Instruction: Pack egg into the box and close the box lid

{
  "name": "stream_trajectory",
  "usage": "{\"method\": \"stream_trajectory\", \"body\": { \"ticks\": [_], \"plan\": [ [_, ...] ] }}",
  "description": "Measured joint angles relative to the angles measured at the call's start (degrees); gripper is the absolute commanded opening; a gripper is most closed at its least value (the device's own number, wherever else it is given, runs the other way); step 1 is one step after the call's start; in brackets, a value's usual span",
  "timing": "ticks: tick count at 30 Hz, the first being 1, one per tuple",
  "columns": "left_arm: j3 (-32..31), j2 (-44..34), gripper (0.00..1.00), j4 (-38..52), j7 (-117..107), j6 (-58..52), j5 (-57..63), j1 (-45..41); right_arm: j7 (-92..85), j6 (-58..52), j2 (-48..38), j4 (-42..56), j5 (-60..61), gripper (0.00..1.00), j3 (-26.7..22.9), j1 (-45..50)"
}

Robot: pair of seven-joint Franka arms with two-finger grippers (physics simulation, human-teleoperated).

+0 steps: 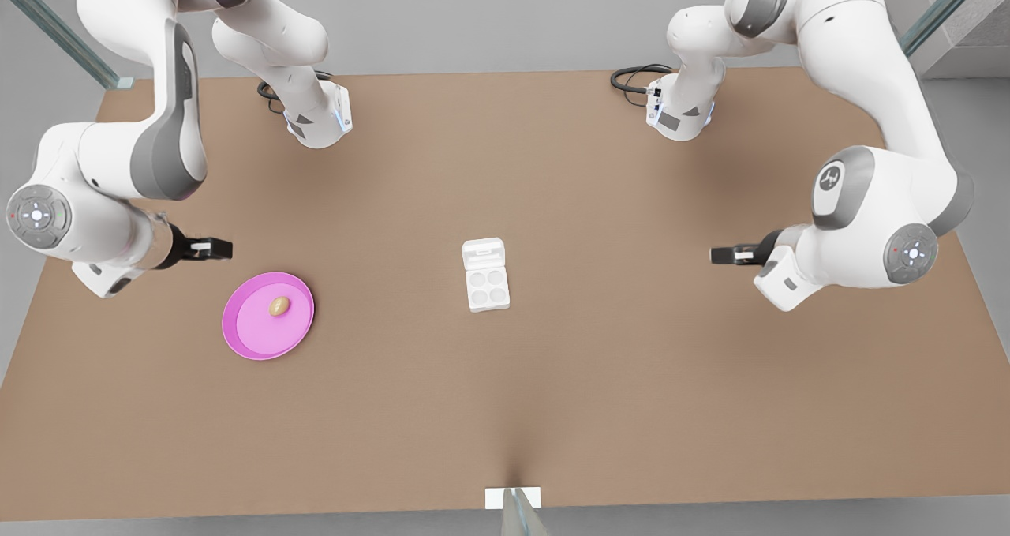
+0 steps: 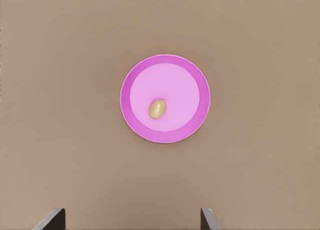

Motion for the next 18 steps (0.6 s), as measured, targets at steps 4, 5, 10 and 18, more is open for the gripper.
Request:
{"method": "stream_trajectory", "body": {
  "ticks": [4,5,10,18],
  "plan": [
    [-0.3,0.1,1.0,-0.2,-3.4,4.0,0.4,-0.7,-0.2,2.4,0.7,0.0,-0.2,1.0,0.0,0.4],
    [-0.4,0.1,1.0,-0.3,-4.2,4.6,0.6,-0.8,-0.2,2.9,1.0,0.1,-0.2,1.0,0.1,0.5],
    [-0.3,0.0,1.0,-0.5,-6.1,6.1,1.0,0.0,-0.3,7.7,9.9,0.4,0.0,1.0,0.7,0.2],
    [-0.2,0.8,1.0,-0.9,-3.1,4.1,1.2,0.0,-0.6,25.5,15.3,-16.1,-2.7,1.0,4.6,1.6]
  ]
}}
